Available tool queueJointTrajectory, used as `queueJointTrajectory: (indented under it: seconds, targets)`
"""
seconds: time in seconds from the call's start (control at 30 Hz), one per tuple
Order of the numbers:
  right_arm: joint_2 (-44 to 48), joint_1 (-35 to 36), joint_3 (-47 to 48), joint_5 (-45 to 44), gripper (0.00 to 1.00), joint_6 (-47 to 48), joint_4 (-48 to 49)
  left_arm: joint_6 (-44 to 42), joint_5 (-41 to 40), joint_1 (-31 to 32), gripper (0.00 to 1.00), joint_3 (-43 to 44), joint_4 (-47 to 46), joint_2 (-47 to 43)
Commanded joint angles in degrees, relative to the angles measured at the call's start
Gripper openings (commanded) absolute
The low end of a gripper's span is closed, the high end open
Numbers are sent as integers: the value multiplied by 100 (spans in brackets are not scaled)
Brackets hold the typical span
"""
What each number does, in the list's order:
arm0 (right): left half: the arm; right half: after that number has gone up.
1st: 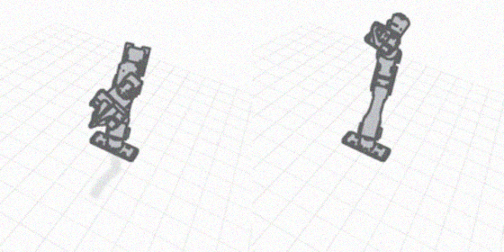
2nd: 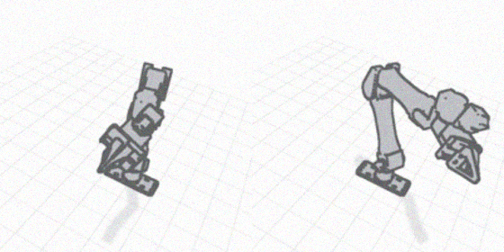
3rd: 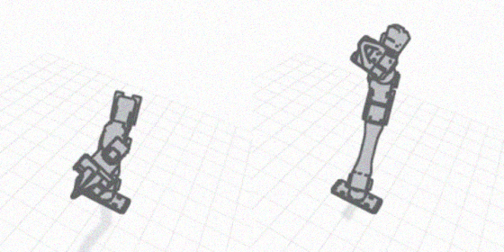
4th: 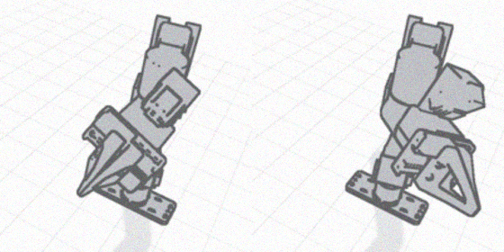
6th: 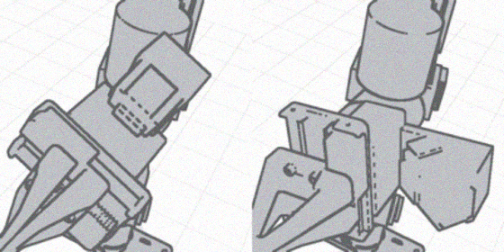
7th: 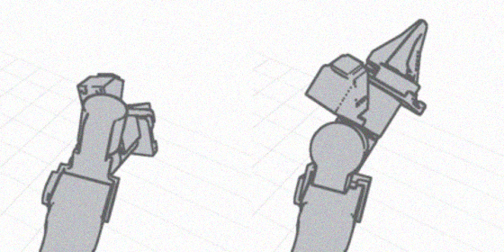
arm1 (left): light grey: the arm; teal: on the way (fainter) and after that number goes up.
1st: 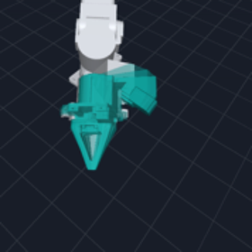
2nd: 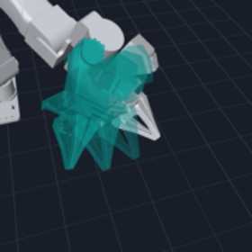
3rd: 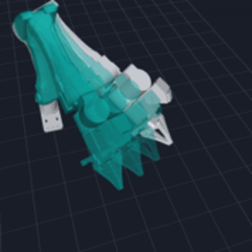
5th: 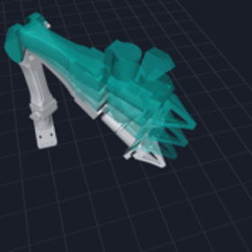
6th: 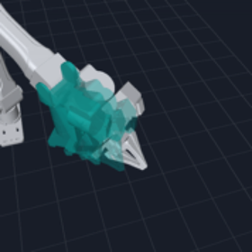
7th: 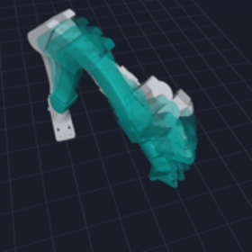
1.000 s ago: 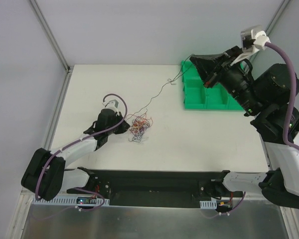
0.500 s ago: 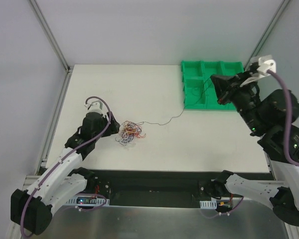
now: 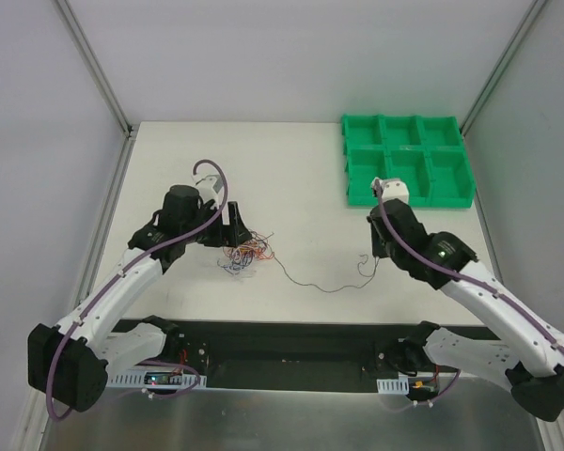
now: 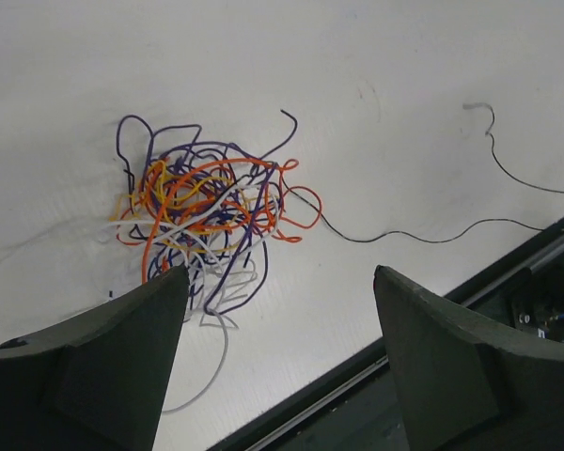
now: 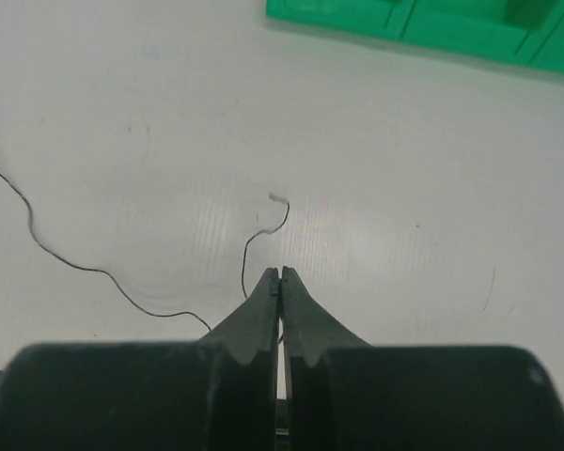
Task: Untangle the cables
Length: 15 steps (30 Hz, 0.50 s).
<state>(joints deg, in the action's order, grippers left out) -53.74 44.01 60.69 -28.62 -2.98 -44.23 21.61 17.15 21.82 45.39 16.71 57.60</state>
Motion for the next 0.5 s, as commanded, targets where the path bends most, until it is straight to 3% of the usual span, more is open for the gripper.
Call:
queueJointTrajectory:
  seconds: [0.0, 0.03, 0.1, 0.13, 0.23, 0.37, 0.47]
  targets:
    - [-400, -50, -495, 329, 10, -879, -517, 1, 667, 85, 80, -117, -10, -65]
    - [-444, -42, -601, 453, 21, -871, -412, 19, 589, 85, 80, -179, -10, -143]
    - [-558, -24, -707, 664, 57, -810, -219, 63, 509, 85, 81, -284, 16, -302]
    - [-655, 28, -690, 700, 68, -766, -166, 80, 492, 85, 81, -328, 25, -398]
    - [-1155, 422, -444, 865, 77, -320, 193, 98, 413, 85, 80, -425, 60, -548]
    - [-2051, 1082, -443, 2481, 77, 52, 1588, 90, 105, 85, 79, -496, 131, -531]
    - [-2737, 1653, -392, 2609, 76, 201, 2443, 116, -18, 85, 79, -496, 175, -373]
